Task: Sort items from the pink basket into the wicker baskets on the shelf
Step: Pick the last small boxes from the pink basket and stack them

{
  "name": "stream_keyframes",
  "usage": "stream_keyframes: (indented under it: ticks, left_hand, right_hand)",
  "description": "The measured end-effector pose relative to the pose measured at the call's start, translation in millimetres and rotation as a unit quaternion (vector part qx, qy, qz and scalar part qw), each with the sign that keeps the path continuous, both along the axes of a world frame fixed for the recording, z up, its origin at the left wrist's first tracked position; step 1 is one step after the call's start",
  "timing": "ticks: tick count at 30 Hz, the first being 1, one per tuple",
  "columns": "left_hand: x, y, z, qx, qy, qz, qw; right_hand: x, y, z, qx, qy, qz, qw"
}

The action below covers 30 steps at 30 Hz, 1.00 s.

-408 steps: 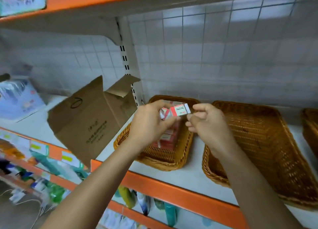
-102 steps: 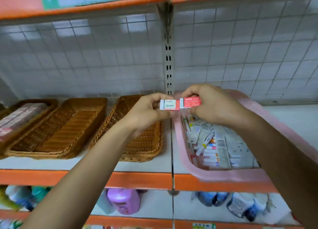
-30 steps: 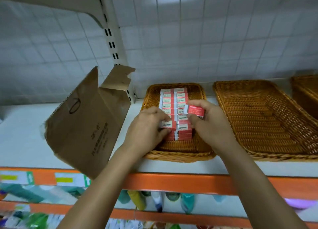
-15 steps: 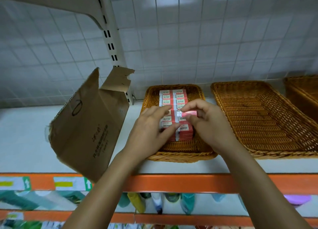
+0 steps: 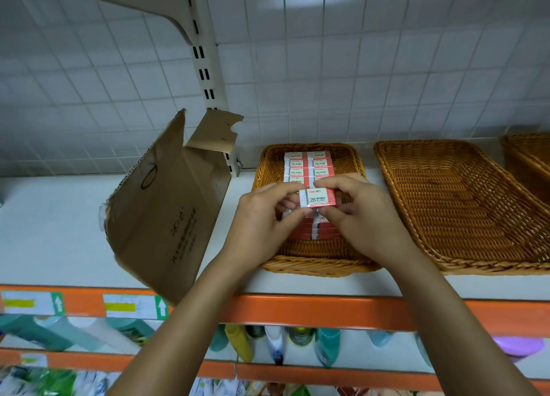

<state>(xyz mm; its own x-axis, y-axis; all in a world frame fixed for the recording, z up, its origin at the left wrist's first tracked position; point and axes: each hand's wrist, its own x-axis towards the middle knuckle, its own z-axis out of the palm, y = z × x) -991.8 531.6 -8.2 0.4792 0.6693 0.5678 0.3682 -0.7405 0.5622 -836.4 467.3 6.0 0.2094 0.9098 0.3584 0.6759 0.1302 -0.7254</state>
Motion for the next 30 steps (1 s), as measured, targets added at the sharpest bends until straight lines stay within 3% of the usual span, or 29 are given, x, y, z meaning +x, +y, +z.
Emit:
stream_keyframes:
  ticks: [5,11,30]
  left_hand:
    - [2.4,-1.4,3.3,-0.015,0.148,0.067,0.987]
    - [6.8,-0.9,-0.8,-0.027,0.232,0.114,0.966]
    - [8.1,0.7,3.6,-0.043,0.236,0.162,0.957]
  right_hand:
    - [12.2,-4.5,2.6,-0.079,-0.183,-0.091,0.976]
    - [8.8,-4.7,3.1,-0.115,-0.251,-0.082,0.958]
    - [0.7,-0.3,0.4,-0.149,-0.238,-0.100,0.955]
